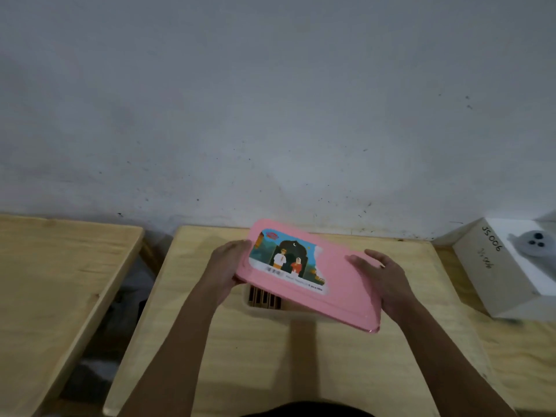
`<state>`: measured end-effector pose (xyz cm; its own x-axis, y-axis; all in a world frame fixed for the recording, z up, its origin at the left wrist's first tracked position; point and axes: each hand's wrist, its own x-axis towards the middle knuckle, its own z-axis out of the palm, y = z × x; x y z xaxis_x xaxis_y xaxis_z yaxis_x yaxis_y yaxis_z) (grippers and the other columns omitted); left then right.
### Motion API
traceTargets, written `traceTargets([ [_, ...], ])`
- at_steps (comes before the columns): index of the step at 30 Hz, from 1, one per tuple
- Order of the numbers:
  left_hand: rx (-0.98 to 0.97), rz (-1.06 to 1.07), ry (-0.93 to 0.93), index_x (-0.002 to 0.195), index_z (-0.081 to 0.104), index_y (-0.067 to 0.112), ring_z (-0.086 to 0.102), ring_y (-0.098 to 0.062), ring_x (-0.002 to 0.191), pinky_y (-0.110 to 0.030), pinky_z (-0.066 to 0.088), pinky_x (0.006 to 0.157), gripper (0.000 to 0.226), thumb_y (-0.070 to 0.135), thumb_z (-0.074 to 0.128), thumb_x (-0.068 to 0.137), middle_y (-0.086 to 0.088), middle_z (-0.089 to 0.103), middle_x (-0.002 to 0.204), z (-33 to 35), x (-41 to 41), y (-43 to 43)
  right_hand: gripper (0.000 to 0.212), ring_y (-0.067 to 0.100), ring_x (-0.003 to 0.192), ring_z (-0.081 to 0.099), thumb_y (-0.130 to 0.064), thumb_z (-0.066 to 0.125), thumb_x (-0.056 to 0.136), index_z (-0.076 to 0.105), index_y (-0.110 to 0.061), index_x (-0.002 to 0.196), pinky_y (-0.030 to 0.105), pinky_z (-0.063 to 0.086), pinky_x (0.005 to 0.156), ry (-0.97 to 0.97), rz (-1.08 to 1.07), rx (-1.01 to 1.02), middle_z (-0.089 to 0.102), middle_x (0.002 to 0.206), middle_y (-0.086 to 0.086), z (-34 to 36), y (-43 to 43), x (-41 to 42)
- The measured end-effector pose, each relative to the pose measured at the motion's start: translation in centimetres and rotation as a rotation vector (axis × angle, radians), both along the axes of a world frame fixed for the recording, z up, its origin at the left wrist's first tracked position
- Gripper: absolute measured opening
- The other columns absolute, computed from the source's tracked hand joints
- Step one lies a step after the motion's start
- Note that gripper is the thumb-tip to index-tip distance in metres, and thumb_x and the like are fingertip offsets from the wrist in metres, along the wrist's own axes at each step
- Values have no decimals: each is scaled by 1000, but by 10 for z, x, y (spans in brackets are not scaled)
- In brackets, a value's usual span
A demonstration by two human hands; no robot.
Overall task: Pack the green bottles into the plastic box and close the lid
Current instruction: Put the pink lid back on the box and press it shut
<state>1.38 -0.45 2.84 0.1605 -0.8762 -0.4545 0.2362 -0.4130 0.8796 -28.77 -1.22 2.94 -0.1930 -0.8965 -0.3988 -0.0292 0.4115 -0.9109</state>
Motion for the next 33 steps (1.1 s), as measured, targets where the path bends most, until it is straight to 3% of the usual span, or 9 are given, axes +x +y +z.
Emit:
traceTargets([
  [3, 30, -39, -512, 103, 61, 11, 62, -16, 79, -29, 47, 62, 23, 26, 47, 93, -8, 67, 100, -14, -19, 0, 56, 16, 83, 62, -42, 76, 78, 54, -16, 122, 27, 48, 58, 230, -35, -74, 62, 109, 6, -14, -15, 6],
  [5, 43, -21, -659, 106, 55, 11, 54, -10, 74, -27, 37, 56, 25, 27, 40, 94, -8, 63, 98, -24, -27, 4, 53, 19, 89, 61, -44, 69, 83, 53, -16, 126, 31, 47, 68, 332, -16, -111, 61, 115, 9, -26, -25, 10],
  [11, 54, -40, -668, 123, 45, 11, 61, -17, 78, -28, 43, 56, 30, 25, 35, 99, -8, 64, 102, -59, -32, 17, 44, 22, 102, 56, -39, 54, 95, 48, -16, 133, 33, 41, 84, 470, 118, -142, 61, 126, 10, -52, -46, 15],
  [14, 45, -73, -654, 126, 41, 11, 56, -3, 70, -16, 40, 47, 28, 22, 34, 101, -3, 59, 100, -66, -37, 21, 46, 27, 115, 55, -37, 50, 97, 45, -14, 136, 35, 41, 90, 539, 185, -120, 56, 134, 12, -67, -53, 12],
  [17, -12, -82, -655, 125, 41, 10, 59, -3, 69, -10, 43, 46, 27, 19, 33, 102, -2, 62, 97, -75, -40, 25, 49, 29, 120, 53, -39, 47, 98, 44, -12, 138, 40, 42, 95, 571, 238, -101, 51, 139, 14, -81, -54, 10],
  [22, -63, -63, -754, 116, 44, 15, 65, -7, 72, -34, 54, 58, 22, 27, 33, 101, 1, 65, 90, -93, -37, 23, 46, 26, 115, 55, -40, 45, 99, 45, -13, 136, 36, 41, 90, 567, 200, -103, 56, 133, 12, -93, -58, 13],
  [25, -90, -58, -837, 112, 42, 22, 66, -5, 72, -34, 56, 57, 18, 32, 31, 101, 3, 66, 91, -102, -38, 23, 46, 25, 116, 56, -40, 44, 99, 45, -12, 136, 34, 39, 88, 569, 186, -104, 57, 132, 12, -95, -63, 15],
  [29, -60, -96, -958, 136, 34, 24, 65, -19, 100, -41, 57, 73, 38, 35, 30, 100, -3, 58, 125, -105, -38, 18, 39, 23, 114, 57, -39, 41, 100, 49, -19, 132, 40, 44, 89, 739, 144, -114, 54, 133, 5, -96, -58, 21],
  [33, -99, -339, -1256, 152, 9, 15, 25, -26, 144, -47, 43, 104, 67, 17, 41, 93, -7, 12, 161, -102, -37, 6, 30, 27, 116, 55, -24, 39, 100, 58, -14, 122, 43, 47, 92, 1056, 236, -256, 60, 125, 7, -97, -54, 34],
])
